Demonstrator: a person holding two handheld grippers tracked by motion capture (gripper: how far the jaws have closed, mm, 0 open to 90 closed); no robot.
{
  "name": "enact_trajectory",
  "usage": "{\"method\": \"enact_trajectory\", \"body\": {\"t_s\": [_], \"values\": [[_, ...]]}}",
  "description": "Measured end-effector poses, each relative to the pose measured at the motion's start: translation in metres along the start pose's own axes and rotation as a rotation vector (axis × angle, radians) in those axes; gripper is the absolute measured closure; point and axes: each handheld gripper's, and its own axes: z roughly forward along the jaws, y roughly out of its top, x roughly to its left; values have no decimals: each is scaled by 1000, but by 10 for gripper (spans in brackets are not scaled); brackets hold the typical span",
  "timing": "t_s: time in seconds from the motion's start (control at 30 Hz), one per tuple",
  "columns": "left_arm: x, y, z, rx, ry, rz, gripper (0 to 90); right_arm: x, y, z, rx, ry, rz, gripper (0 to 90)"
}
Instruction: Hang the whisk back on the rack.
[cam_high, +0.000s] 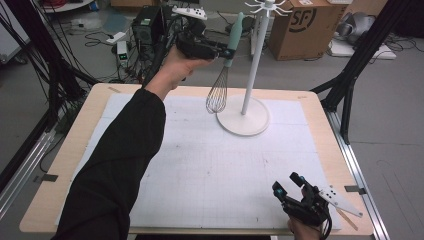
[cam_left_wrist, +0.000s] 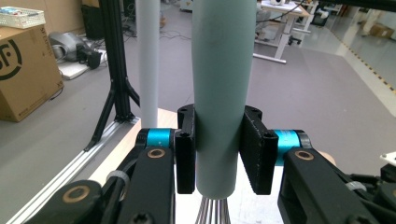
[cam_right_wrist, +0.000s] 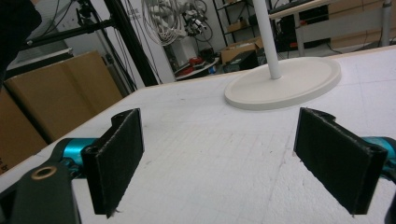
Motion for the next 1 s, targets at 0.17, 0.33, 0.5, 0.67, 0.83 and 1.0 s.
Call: {"method": "enact_trajectory", "body": {"t_s": [0.17,0.33,0.5,0.67,0.83,1.0], "values": [[7,9,6,13,12,8,691,-1,0,0,0,-3,4,148],[13,10,13,22,26,9,691,-2,1,1,-4,-6,0,148],[17,7,15,31,37,12,691,-4,1,1,-3,-7,11,148],[18,9,19,37,49,14,691,-5,1,1,-7,-6,17,148],[16,13,21,20,40,19,691,-7,2,1,-13,-9,24,148],[14,16,24,29,51,27,691,-7,2,0,-14,-7,35,148]]}}
